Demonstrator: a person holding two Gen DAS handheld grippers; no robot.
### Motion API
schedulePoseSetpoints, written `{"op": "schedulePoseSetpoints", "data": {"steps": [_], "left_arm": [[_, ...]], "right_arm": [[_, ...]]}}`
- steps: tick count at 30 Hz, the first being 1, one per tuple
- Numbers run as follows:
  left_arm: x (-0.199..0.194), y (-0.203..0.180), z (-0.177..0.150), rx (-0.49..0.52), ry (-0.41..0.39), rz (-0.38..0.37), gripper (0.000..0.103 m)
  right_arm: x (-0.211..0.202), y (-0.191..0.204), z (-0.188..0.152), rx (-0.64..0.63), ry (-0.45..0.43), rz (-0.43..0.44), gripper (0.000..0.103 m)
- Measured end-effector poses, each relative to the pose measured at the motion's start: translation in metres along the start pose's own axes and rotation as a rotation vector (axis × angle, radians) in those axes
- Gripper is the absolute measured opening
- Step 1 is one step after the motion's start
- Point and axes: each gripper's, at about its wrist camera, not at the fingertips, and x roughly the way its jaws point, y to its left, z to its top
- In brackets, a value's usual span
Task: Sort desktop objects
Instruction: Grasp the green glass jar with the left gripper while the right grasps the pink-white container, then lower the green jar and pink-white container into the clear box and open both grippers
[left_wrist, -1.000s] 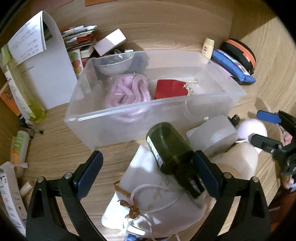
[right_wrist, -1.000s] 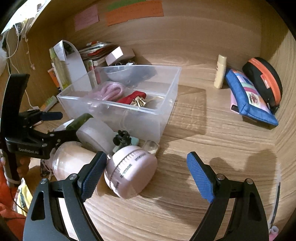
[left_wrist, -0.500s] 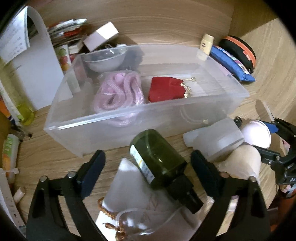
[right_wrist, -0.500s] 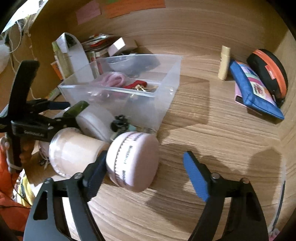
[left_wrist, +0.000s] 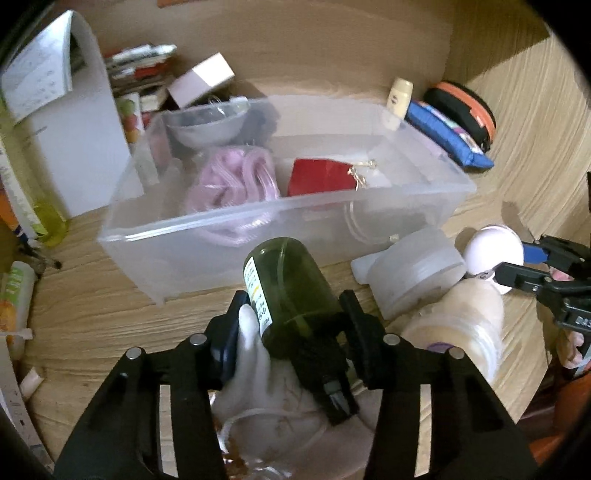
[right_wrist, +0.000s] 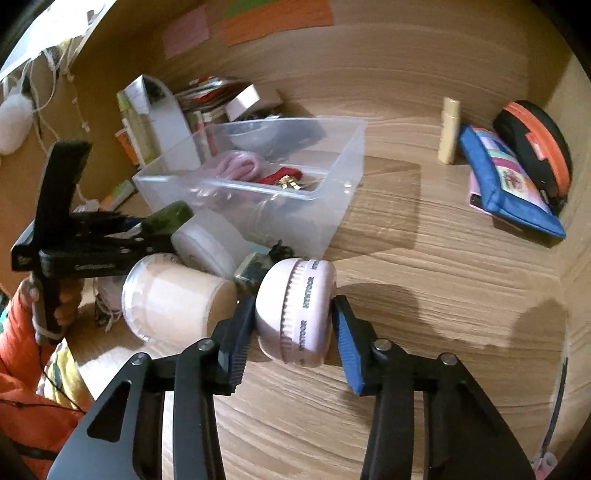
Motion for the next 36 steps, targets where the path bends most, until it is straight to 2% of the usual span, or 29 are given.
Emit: {"op": "schedulePoseSetpoints", "data": {"steps": [7, 19, 26, 29, 36], "left_arm": [[-0.031, 0.013, 0.000, -0.034, -0.068, 0.022, 0.048], [-0.073, 0.013, 0.008, -0.035, -0.205, 0.044, 0.046], [-0.085, 0.020, 0.016, -0.050, -0.255, 0.045, 0.046], [-0.090, 0.023, 0.023, -0.056, -0.271, 0.043, 0.041], [-0.092, 0.032, 0.038, -0.060, -0.309, 0.041, 0.041]], "right_arm": [[-0.018, -0.018, 0.005, 0.067, -0.043, -0.014, 0.038], [-0.045, 0.000, 0.037, 0.007, -0.150, -0.031, 0.038], [-0.045, 0.010, 0.056, -0.021, -0.182, -0.019, 0.038], [-0.045, 0.013, 0.063, -0.022, -0.196, -0.014, 0.037], [-0.042, 0.017, 0.083, -0.024, -0.223, -0.001, 0.037]]}}
